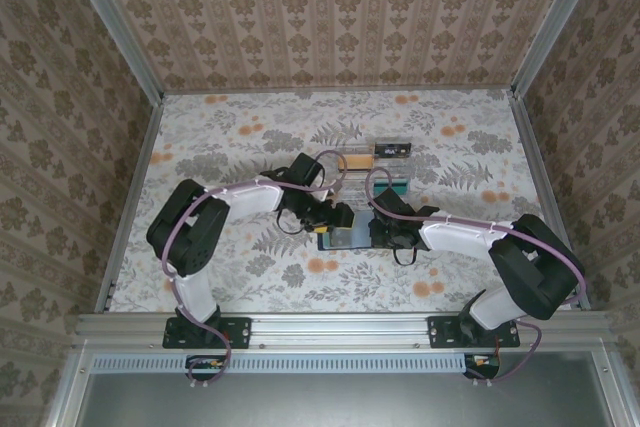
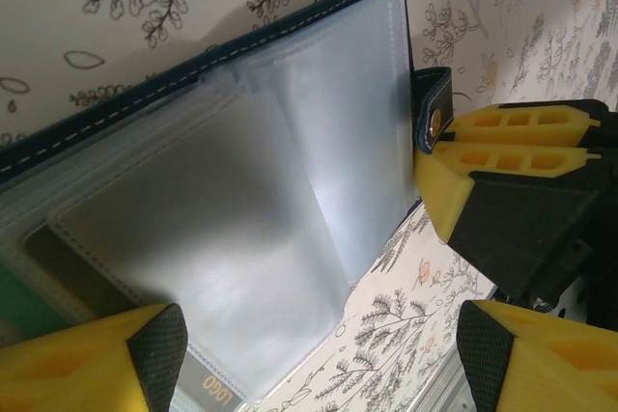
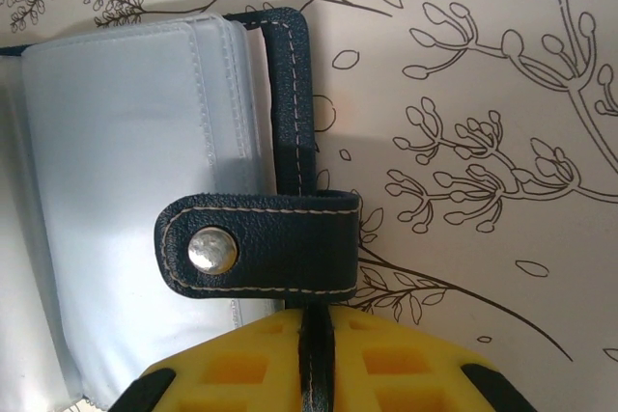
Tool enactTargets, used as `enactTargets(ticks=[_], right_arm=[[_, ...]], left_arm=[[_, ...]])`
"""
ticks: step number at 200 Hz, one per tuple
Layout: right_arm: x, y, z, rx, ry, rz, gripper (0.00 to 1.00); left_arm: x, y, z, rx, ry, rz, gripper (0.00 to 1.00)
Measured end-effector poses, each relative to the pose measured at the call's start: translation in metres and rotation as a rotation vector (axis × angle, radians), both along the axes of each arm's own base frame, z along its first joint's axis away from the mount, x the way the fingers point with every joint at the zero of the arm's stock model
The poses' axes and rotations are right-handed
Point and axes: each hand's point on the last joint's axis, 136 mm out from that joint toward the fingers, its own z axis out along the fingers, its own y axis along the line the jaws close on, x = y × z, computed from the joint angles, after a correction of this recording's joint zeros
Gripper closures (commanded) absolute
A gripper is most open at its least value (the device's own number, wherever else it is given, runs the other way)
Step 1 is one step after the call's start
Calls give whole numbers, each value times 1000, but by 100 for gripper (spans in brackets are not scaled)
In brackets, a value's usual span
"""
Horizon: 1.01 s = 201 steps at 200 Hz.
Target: Take the credit cards out of the card holder
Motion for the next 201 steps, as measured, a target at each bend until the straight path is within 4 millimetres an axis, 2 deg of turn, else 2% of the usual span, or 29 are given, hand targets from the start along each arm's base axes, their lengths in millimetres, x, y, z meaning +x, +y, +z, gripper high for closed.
enactTargets(ticks=[60,150,201], right_arm=[[0,0,0,1,-1,0,84],[0,0,0,2,-2,0,84],[0,0,-1,4,-2,-4,84]], left_arm=[[0,-11,2,-21,8,-22,21],[8,-26,18,-68,-12,-41,22],[10,-8,22,19,-39,19,22]])
